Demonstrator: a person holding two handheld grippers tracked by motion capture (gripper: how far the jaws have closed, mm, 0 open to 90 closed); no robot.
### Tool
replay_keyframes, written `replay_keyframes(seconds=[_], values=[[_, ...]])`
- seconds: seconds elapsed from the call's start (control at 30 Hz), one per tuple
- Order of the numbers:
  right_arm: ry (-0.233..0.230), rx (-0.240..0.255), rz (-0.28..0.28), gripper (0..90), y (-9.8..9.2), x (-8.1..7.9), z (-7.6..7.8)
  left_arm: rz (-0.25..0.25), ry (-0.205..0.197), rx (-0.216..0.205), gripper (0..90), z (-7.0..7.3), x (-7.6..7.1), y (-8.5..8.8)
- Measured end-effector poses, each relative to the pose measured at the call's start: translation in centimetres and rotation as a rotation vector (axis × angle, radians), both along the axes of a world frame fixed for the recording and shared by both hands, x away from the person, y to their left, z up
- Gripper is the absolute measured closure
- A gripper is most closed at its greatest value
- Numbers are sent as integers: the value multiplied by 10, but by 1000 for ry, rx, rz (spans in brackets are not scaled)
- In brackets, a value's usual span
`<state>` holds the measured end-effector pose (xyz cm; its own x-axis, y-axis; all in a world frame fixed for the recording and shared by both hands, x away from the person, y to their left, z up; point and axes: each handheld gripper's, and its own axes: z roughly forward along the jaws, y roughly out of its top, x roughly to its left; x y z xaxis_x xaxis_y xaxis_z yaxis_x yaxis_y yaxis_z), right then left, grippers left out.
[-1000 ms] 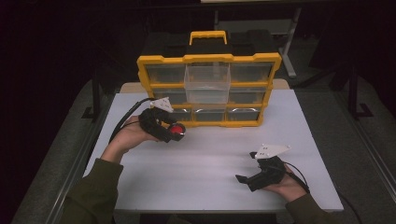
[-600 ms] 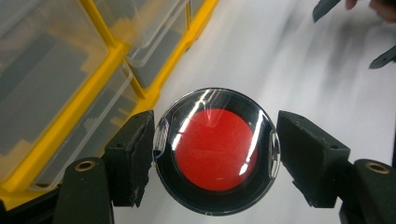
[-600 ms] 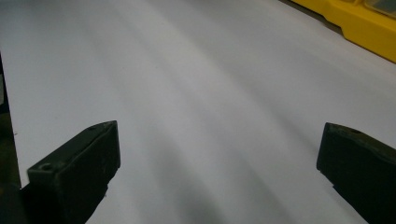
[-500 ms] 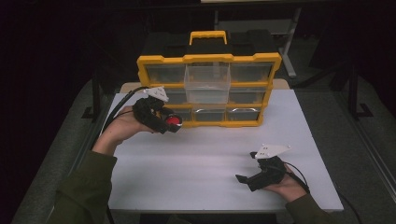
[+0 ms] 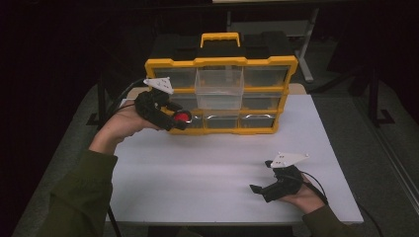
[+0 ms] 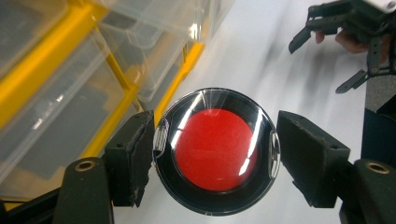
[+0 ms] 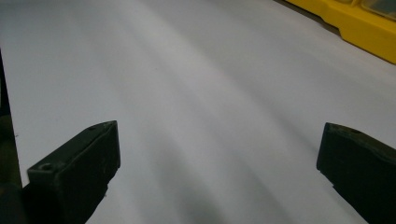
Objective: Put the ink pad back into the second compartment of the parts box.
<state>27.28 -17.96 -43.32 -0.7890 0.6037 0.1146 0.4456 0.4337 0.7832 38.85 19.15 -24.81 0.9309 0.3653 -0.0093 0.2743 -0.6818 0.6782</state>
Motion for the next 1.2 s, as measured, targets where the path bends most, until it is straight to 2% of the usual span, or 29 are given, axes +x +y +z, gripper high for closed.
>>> replay_keyframes(seconds=[0.2,0.67,0.93,1.2], values=[[1,1,1,0,0,0,0,-12,-13,0,295,16,1,-1],[4,2,2,0,0,0,0,-2,-39,-37,295,60,11,2],[2,2,3,0,0,0,0,-9,-62,-54,295,86,16,-5],[3,5,2,0,-1,0,0,-20,-76,-70,295,103,22,-18]])
